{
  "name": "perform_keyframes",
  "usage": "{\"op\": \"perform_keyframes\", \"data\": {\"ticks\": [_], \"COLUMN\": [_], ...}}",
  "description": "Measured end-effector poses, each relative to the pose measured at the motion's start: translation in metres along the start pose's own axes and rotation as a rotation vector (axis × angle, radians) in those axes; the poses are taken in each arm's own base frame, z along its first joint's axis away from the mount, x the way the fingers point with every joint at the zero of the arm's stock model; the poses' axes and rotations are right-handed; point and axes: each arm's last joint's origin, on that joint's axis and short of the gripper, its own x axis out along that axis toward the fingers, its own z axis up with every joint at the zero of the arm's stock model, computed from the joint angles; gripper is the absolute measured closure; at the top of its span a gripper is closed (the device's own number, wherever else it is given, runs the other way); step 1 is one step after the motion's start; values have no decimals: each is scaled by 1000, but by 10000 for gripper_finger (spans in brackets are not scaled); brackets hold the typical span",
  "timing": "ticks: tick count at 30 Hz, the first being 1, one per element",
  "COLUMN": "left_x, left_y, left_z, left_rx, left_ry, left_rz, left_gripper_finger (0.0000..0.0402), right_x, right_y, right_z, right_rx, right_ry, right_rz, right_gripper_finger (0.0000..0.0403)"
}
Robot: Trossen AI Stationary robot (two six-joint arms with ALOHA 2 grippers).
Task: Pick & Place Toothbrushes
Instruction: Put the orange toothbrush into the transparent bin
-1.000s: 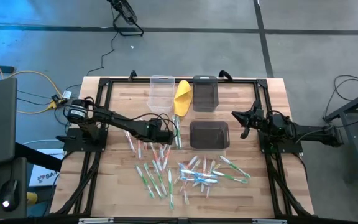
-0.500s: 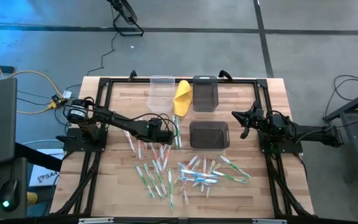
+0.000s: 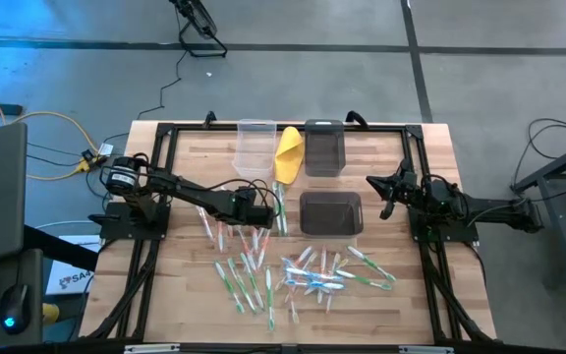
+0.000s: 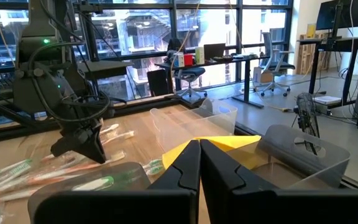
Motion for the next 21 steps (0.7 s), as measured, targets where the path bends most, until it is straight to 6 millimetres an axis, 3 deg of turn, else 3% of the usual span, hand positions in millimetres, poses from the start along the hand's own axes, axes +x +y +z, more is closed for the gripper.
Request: {"op": "perform_keyframes", "data": {"ticks": [5, 21], "left_x": [0, -3], "left_y": [0, 0], "left_z": [0, 1], "left_rx": [0, 51], "left_ry": [-2, -2], "left_rz": [-1, -7], "left_gripper_finger": [399, 401], "right_x": [0, 0], "right_y": [0, 0], "right_z": [0, 0], "right_rx": [0, 0], "right_ry": [0, -1], "right_rz": [0, 0], "right_gripper_finger": [401, 401]}}
